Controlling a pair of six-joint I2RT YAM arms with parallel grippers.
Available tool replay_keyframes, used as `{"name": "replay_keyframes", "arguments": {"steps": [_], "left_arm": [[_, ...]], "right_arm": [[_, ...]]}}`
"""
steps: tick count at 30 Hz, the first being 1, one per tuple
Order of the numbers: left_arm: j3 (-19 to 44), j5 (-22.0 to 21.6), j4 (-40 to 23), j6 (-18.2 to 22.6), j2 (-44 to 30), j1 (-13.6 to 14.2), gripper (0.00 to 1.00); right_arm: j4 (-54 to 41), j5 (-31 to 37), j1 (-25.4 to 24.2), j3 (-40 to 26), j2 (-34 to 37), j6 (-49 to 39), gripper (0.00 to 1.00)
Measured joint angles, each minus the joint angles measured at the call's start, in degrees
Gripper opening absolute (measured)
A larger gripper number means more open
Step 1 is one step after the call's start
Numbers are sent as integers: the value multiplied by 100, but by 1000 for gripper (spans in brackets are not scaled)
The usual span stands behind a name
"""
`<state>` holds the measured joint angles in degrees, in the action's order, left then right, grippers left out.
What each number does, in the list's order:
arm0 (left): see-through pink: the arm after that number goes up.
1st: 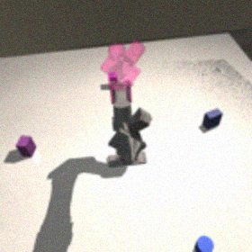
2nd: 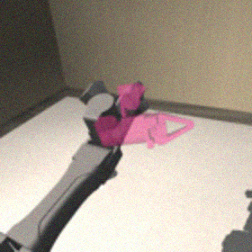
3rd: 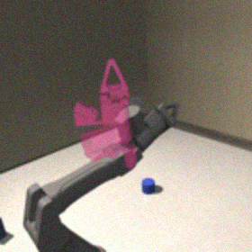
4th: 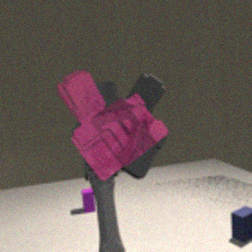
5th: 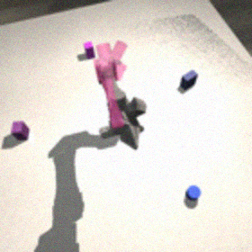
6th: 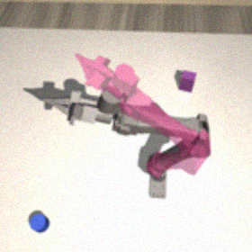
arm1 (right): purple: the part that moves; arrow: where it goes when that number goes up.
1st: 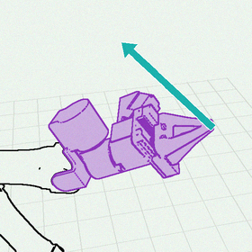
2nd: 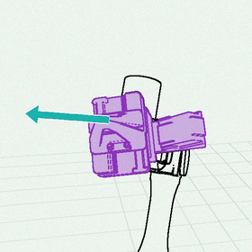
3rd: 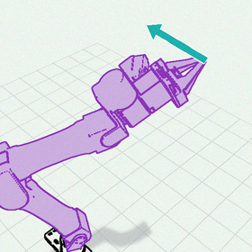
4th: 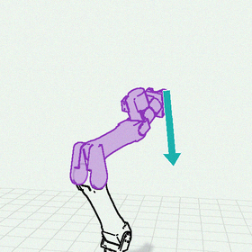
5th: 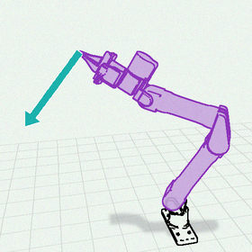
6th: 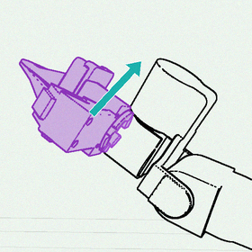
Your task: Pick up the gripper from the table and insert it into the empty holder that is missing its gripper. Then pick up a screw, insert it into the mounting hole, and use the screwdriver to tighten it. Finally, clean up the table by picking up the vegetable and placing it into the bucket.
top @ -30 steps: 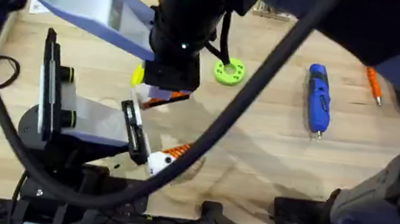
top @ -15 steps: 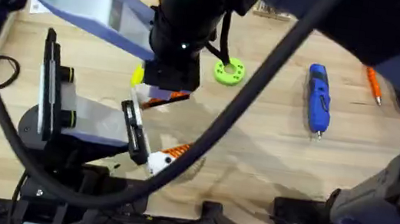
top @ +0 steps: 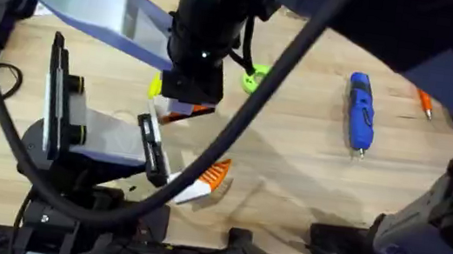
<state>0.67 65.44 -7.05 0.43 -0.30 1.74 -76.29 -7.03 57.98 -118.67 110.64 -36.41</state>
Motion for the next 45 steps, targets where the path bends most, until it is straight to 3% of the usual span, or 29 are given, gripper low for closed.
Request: {"name": "replay_keyframes", "arguments": {"steps": [45], "left_arm": [[0, 36, -4, -20, -1, 0, 985]], "right_arm": [[2, 103, 105, 0, 119, 84, 6]]}}
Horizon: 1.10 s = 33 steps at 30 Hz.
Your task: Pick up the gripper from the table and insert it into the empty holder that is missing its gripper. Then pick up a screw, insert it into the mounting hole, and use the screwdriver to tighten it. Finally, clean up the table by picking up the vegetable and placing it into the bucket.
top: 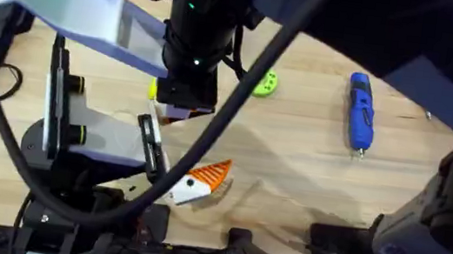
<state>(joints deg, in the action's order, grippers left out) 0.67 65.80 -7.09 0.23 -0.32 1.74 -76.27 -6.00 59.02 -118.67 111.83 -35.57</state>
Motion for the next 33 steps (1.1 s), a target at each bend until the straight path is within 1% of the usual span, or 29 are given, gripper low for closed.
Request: {"name": "replay_keyframes", "arguments": {"steps": [7, 8, 9, 10, 11, 13, 15, 16, 22, 26, 33], "left_arm": [[0, 1, 0, 0, 0, 0, 985], [0, 0, 0, 0, 0, 0, 985], [0, 1, 0, 0, 0, 0, 985], [0, 0, 1, 0, 0, 0, 985], [0, 0, 0, 0, 0, 0, 985], [0, 0, 0, 0, 0, 0, 985], [0, 0, 0, 0, 0, 0, 985], [0, 2, 0, 0, 0, 0, 985], [0, 0, 0, 0, 0, 0, 985], [0, 0, 0, 0, 0, 0, 985], [0, 2, 0, 0, 0, 0, 985]], "right_arm": [[0, 0, 0, 0, 2, 0, 6], [0, 0, 0, 0, 0, 9, 17], [-2, -1, 0, 0, 0, 33, 100], [-2, 0, 0, 0, 1, 43, 247], [-2, 2, 0, 0, 0, 46, 372], [-4, 2, 0, 0, 0, 45, 675], [-2, 2, 0, 0, 0, 37, 939], [-2, 3, 0, 0, 1, 42, 975], [-2, 2, -5, 0, 0, 119, 991], [20, -2, -93, 0, 0, 443, 991], [238, -2, -616, 0, 0, 1302, 991]]}}
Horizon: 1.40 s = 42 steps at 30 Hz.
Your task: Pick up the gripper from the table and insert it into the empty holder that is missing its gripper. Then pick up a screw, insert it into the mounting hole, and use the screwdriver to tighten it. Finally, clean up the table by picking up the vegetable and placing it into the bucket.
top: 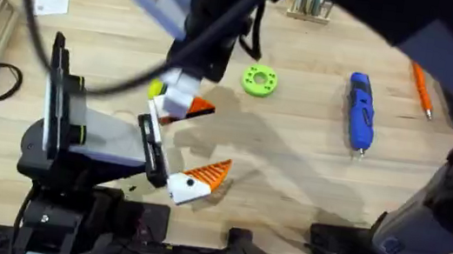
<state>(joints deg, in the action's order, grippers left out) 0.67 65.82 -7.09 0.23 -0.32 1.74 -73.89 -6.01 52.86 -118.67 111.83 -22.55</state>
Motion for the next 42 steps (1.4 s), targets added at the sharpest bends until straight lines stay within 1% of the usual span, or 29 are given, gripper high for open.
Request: {"name": "replay_keyframes", "arguments": {"steps": [4, 8, 12, 16, 20, 23, 26, 29, 32, 36, 39, 42], "left_arm": [[0, -2, 0, 0, 1, 0, 985], [0, -2, 0, 0, 0, 0, 987], [0, -1, 0, 0, 2, 0, 985], [0, -2, 0, 0, 0, 0, 986], [0, -2, 0, 0, 0, 0, 985], [0, 1, 0, 0, 0, 0, 986], [0, -2, 0, 0, 0, 0, 986], [0, 1, 0, 0, 0, 0, 986], [0, 1, 0, 0, 0, 0, 986], [0, 1, 0, 1, 0, 0, 986], [0, 1, 0, 2, 0, 0, 986], [0, 1, 0, 0, 2, 0, 985]], "right_arm": [[237, 2, -259, 0, -14, 226, 991], [374, -81, -534, 0, -205, 443, 991], [335, -497, -1155, 0, -518, 624, 991], [258, -690, -1859, 0, -691, 864, 991], [234, -687, -2303, 4, -804, 1105, 991], [269, -500, -2478, 166, -1039, 1295, 991], [519, -377, -2611, 591, -1469, 1452, 991], [953, -275, -2811, 1262, -2031, 1717, 992], [1260, -120, -3186, 2035, -2604, 2063, 991], [1348, 75, -3678, 2912, -3245, 2428, 992], [1342, 335, -3757, 3366, -3657, 2741, 991], [1345, 675, -3755, 3651, -4035, 3089, 991]]}}
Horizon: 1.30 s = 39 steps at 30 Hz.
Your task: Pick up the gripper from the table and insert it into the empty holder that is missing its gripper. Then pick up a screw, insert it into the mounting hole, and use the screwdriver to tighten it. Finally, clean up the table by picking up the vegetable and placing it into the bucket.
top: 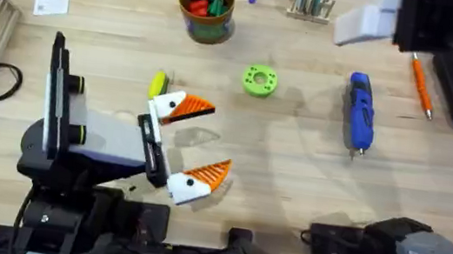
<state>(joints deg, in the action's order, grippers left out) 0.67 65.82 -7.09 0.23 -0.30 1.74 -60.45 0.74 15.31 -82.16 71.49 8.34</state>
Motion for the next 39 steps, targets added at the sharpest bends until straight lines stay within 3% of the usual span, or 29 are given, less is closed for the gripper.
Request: {"name": "replay_keyframes", "arguments": {"steps": [7, 34, 35, 39], "left_arm": [[0, 0, 0, 0, -2, 0, 985], [0, 0, 0, 0, -2, 0, 985], [0, 7, -2, -17, -2, 0, 900], [0, 2, 0, 2, -2, 0, 279]], "right_arm": [[-252, 468, -2, 285, -568, 532, 992], [-581, 570, -2, 342, -486, 803, 991], [-581, 570, -2, 342, -488, 844, 991], [-604, 588, -2, 345, -486, 974, 992]]}}
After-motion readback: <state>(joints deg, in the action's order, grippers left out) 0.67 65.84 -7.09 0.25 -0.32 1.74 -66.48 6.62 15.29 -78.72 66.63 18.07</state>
